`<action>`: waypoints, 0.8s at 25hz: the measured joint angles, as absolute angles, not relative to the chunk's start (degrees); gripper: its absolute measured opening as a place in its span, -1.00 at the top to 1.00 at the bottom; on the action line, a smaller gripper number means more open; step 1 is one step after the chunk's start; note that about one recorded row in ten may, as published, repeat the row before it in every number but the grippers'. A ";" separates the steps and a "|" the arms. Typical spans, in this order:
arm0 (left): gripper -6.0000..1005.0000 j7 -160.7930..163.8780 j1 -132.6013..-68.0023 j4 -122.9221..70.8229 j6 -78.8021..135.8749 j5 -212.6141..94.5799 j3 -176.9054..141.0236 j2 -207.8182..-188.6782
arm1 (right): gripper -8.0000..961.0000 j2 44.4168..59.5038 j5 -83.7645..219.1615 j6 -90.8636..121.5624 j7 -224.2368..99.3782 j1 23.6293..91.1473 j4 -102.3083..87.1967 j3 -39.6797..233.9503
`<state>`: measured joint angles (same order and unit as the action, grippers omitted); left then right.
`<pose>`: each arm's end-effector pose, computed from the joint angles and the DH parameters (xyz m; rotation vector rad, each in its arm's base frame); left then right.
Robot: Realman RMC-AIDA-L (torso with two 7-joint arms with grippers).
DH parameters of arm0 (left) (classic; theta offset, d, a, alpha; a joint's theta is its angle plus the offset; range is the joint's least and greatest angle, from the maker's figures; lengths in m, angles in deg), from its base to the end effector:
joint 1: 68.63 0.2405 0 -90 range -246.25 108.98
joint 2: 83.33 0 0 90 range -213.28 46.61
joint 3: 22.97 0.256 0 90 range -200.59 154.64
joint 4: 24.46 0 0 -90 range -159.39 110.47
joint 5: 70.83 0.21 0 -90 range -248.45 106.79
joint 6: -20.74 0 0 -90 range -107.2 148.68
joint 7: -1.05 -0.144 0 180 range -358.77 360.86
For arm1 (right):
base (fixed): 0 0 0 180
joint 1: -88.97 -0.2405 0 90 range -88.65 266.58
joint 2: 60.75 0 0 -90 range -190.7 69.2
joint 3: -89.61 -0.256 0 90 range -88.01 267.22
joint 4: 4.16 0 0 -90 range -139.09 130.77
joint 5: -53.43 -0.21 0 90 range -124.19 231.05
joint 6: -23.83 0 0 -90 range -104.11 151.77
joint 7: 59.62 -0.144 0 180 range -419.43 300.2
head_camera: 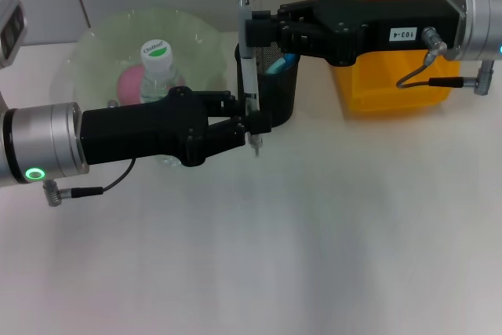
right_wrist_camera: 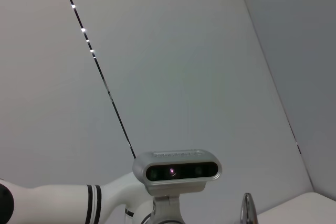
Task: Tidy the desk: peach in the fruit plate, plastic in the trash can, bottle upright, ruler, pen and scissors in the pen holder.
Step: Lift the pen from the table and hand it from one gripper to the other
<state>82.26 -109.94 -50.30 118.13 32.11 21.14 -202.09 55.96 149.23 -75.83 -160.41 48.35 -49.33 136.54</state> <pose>-0.1793 0.3413 -0.0228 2.8480 0.5698 1.1176 0.1418 0.3658 0.0440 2.8669 -0.5654 -1.1444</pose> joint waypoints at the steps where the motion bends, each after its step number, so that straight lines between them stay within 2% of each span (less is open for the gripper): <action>1: 0.31 82.25 -109.94 -50.30 118.19 32.04 21.14 -202.08 | 0.69 55.96 149.23 -75.83 -160.41 48.35 -49.33 136.54; 12: 0.63 82.04 -109.93 -50.30 118.20 31.38 21.15 -202.15 | 0.68 55.97 149.12 -75.56 -160.37 48.36 -49.36 136.51; 20: 0.63 82.16 -109.94 -50.30 118.20 31.17 21.13 -202.16 | 0.67 55.96 149.27 -75.32 -160.27 48.07 -49.86 136.95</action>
